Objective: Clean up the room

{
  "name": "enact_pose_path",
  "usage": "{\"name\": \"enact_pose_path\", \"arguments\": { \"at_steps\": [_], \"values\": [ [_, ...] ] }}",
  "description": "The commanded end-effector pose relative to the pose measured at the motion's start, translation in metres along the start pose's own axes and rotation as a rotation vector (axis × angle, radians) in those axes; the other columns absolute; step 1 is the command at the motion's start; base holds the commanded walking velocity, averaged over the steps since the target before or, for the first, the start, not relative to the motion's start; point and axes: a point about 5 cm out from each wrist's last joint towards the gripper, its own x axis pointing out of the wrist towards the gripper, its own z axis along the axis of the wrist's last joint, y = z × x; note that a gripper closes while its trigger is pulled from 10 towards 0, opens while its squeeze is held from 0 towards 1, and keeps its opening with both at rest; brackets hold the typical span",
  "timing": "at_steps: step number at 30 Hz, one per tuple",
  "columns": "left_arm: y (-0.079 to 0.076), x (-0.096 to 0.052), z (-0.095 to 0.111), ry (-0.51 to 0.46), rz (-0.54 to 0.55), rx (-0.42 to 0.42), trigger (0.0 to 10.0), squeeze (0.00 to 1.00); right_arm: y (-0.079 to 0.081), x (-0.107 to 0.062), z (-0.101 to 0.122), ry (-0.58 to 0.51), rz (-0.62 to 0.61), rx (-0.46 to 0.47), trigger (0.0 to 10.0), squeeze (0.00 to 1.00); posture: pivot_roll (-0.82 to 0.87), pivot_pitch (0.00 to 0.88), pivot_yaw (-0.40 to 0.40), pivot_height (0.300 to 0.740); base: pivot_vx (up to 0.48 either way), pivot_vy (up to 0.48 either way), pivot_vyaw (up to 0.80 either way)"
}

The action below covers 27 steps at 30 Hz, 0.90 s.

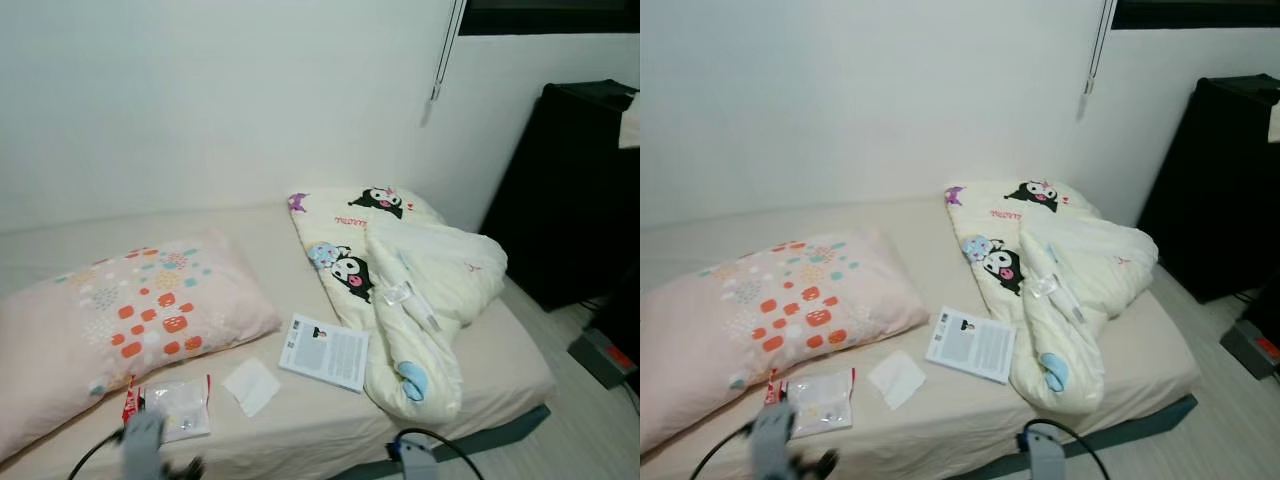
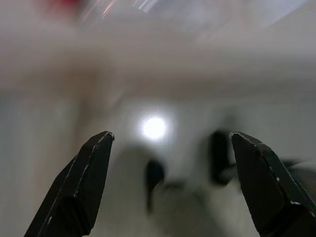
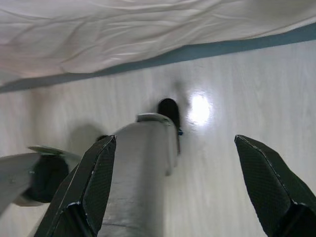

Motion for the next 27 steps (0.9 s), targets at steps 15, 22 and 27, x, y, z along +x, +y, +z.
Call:
{"name": "enact_pose_path", "arguments": {
  "at_steps": [15,22,27],
  "values": [
    [0.011,-0.003,-0.009,0.016,0.138,-0.201,10.0,0.00,0.005,0.000,-0.007,0.065,0.026,-0.062,10.0,0.00,-0.08,0.000,-0.069,0.740,0.000,-0.117,0.00],
    [-0.003,0.004,0.004,-0.001,0.086,-0.162,10.0,0.00,-0.002,0.000,0.000,0.057,0.009,-0.077,10.0,0.00,-0.09,0.000,-0.064,0.740,0.000,-0.435,0.00],
    [-0.003,0.003,0.001,0.005,0.091,-0.173,10.0,0.00,-0.002,0.000,0.000,0.056,0.007,-0.074,10.0,0.00,-0.09,0.000,-0.066,0.740,0.000,-0.434,0.00]
  ]
}}
